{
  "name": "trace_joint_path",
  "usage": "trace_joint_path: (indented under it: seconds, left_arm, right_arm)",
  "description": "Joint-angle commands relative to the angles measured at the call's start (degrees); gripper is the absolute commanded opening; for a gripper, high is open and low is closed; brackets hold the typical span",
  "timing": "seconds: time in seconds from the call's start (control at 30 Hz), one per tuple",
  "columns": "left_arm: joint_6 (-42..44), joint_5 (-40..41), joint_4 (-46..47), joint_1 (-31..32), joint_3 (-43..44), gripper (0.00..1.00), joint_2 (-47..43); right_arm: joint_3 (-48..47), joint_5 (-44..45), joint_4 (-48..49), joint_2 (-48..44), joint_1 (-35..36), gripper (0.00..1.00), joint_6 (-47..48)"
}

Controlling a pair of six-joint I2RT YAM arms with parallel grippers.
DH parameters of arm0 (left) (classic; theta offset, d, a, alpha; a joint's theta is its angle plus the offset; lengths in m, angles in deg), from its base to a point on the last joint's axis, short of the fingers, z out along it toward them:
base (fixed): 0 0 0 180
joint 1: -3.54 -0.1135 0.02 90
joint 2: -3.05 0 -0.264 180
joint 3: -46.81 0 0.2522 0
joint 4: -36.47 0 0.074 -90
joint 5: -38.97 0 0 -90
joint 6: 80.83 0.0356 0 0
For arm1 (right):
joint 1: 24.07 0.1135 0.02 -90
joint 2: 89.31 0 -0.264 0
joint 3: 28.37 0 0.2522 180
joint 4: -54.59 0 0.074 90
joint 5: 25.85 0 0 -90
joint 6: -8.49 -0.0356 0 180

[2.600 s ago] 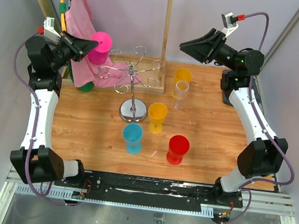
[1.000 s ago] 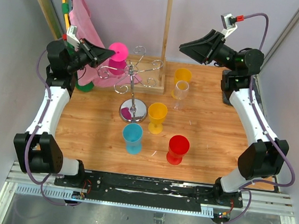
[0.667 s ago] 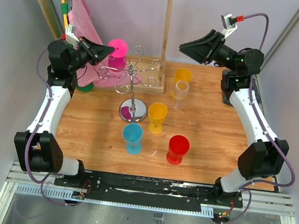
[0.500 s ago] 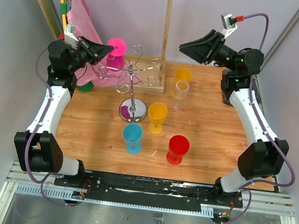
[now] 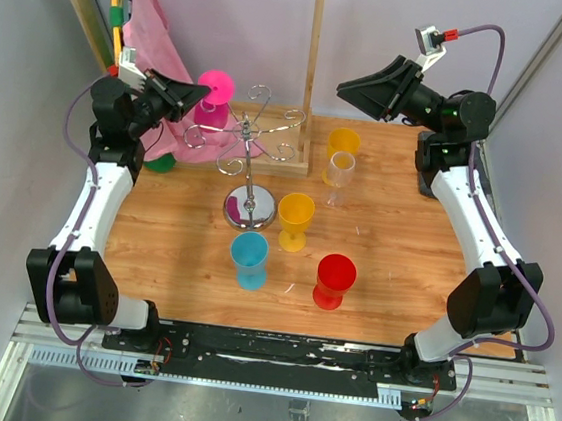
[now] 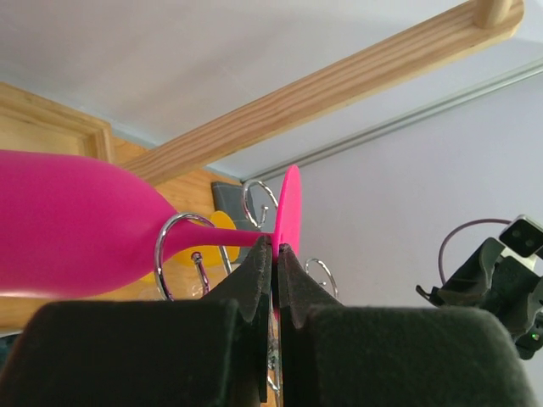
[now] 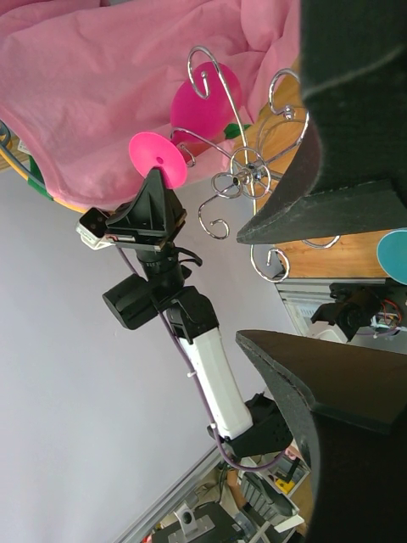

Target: Place the wine glass upside down on the wine glass rack

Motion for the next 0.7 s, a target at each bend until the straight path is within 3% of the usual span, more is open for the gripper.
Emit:
trace_joint_path:
  seconds: [0.0,0.67]
  left_arm:
    - [1.6,3.0,-0.6,-0.2,-1.8,0.0,-1.9]
    - [1.3,2.6,-1.3,-1.2,-6.9,0.0,-6.1]
  right_arm:
    - [0.7,-0.4,1.1,-1.2,0.0,0.47,0.8]
    - [0.8,-0.3,1.2,-1.0,0.3,0.47,0.6]
